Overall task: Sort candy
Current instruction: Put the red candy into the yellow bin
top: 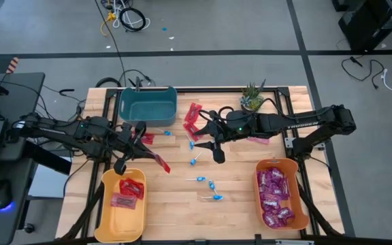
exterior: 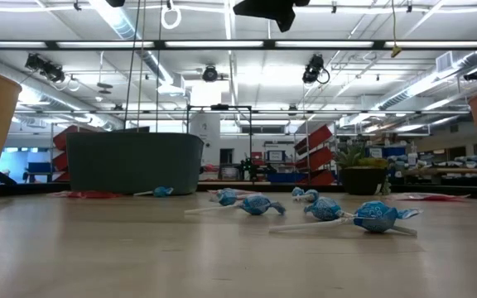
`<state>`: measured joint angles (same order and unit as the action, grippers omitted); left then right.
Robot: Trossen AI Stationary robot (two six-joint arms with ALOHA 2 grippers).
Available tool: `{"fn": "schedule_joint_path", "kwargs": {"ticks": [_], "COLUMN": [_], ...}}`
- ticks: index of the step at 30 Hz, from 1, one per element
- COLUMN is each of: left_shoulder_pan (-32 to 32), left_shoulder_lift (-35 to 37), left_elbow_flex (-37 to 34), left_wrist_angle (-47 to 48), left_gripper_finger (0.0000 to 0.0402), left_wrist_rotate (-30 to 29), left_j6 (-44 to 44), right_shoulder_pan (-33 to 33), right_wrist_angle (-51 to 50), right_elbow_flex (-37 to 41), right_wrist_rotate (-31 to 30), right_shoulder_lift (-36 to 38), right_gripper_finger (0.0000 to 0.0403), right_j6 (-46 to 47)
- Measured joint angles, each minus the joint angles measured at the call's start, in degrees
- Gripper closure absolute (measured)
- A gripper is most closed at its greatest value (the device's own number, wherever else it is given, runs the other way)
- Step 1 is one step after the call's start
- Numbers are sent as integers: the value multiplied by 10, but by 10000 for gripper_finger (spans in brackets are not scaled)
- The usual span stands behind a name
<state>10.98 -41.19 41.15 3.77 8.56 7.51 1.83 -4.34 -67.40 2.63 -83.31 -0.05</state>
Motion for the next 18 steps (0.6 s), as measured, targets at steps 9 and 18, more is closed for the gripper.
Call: {"fn": "schedule_joint_path", "kwargs": {"ticks": [9,18], "left_shoulder_pan": [0,0], "left_shoulder_lift": [0,0], "left_elbow_flex": [0,0], "left_wrist_angle": [0,0], "left_gripper_finger": [401,401], "left_wrist_rotate": [0,0], "left_j6": [0,0], "right_shoulder_pan": [0,0], "right_wrist_angle": [0,0], "right_elbow_flex": [0,0], "right_wrist_rotate": [0,0], "right_shoulder_lift": [0,0], "right_gripper_finger": [219,218], "right_j6": [0,17]}}
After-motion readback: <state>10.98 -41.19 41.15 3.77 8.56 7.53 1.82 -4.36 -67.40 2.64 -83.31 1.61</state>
